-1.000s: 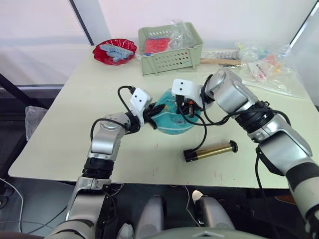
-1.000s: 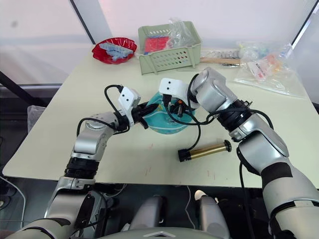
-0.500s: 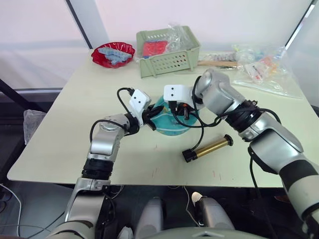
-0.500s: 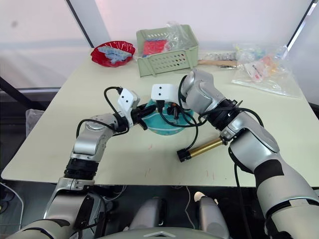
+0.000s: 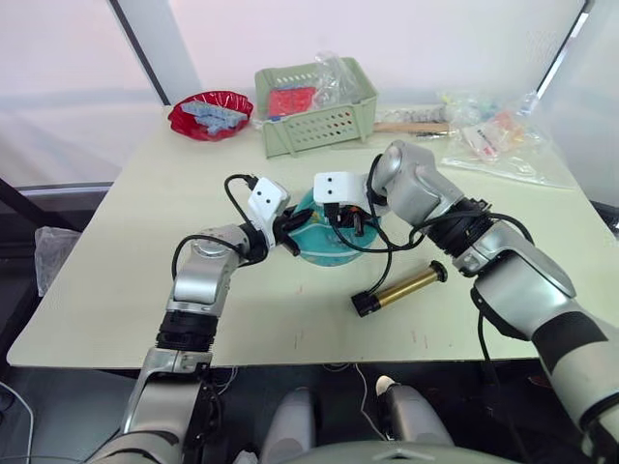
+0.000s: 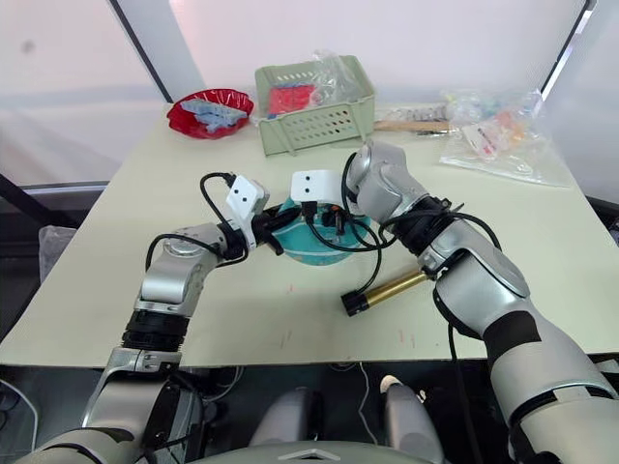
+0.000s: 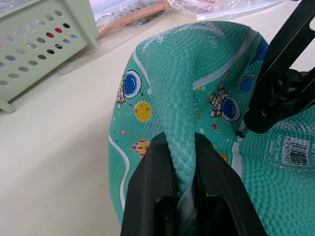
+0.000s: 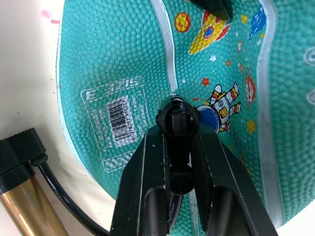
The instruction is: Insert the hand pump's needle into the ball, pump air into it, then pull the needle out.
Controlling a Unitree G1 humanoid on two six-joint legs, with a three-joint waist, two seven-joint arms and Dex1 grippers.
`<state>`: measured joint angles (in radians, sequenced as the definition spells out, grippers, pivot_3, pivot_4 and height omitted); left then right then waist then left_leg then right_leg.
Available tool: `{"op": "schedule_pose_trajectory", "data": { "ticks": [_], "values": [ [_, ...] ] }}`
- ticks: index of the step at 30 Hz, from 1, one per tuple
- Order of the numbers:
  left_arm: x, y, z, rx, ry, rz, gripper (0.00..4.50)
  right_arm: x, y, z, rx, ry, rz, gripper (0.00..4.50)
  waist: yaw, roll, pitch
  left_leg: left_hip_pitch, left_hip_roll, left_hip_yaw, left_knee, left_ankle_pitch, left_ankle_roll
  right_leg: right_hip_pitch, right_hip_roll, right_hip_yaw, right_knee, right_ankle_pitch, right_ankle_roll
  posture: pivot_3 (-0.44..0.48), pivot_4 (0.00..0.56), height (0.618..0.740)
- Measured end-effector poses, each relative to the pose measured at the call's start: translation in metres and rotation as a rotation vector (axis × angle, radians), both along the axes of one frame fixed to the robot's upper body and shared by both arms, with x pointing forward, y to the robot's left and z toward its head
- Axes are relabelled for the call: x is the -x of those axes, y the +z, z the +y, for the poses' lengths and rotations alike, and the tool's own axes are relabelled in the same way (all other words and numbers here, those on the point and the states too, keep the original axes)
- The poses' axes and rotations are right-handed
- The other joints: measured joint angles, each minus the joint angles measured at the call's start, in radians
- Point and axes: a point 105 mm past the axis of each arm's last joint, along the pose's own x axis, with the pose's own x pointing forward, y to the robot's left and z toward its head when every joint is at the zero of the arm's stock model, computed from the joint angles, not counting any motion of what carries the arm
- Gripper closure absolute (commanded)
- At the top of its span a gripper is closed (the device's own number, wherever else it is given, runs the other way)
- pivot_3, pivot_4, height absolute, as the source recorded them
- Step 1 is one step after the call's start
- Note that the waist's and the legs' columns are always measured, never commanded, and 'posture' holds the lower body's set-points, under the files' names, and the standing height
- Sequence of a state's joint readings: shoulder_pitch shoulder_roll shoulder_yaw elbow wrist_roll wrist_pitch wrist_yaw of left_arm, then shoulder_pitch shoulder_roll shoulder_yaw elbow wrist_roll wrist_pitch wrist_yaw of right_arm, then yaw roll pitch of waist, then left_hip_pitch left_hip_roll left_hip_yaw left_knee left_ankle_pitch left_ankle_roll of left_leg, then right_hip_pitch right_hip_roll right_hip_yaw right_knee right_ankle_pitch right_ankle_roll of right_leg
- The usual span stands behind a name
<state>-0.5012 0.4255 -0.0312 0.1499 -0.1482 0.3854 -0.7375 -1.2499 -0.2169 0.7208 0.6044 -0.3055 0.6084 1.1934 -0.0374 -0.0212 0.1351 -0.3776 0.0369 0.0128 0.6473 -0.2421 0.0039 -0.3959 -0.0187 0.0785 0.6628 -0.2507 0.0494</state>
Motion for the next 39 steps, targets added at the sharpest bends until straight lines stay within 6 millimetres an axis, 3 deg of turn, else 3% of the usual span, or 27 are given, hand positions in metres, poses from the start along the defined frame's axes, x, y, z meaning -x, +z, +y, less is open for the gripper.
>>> {"op": "schedule_pose_trajectory", "data": {
  "ticks": [10, 24, 29, 39],
  "values": [
    [0.001, -0.005, 0.003, -0.001, 0.013, 0.02, 4.5, -0.003, -0.012, 0.004, 0.003, -0.003, 0.01, 4.41, -0.004, -0.004, -0.014, 0.006, 0.0, 0.014, 0.0, -0.006, 0.005, 0.0, 0.0, 0.014, -0.001, -0.002, 0.001, 0.0, 0.15, 0.736],
    [0.001, -0.009, 0.005, -0.01, 0.028, 0.041, 4.5, -0.007, -0.032, 0.009, 0.01, -0.014, -0.004, 4.41, -0.008, -0.005, -0.021, 0.009, 0.002, 0.007, -0.002, -0.006, 0.004, 0.002, 0.002, 0.009, -0.001, -0.003, 0.001, 0.0, 0.15, 0.736],
    [0.001, -0.011, 0.007, -0.017, 0.044, 0.05, 4.5, -0.01, -0.038, 0.012, -0.006, -0.013, -0.015, 4.41, -0.017, -0.006, -0.023, 0.017, 0.002, 0.005, -0.005, -0.006, 0.004, 0.01, 0.001, 0.007, -0.005, -0.004, 0.0, 0.0, 0.15, 0.736],
    [0.001, -0.008, 0.007, -0.015, 0.031, 0.03, 4.5, -0.011, -0.031, 0.003, -0.134, -0.004, -0.011, 4.41, -0.022, -0.003, -0.017, 0.014, 0.003, -0.001, -0.005, -0.006, 0.004, 0.011, -0.002, 0.002, -0.006, -0.004, -0.001, 0.0, 0.15, 0.736]
  ]
}}
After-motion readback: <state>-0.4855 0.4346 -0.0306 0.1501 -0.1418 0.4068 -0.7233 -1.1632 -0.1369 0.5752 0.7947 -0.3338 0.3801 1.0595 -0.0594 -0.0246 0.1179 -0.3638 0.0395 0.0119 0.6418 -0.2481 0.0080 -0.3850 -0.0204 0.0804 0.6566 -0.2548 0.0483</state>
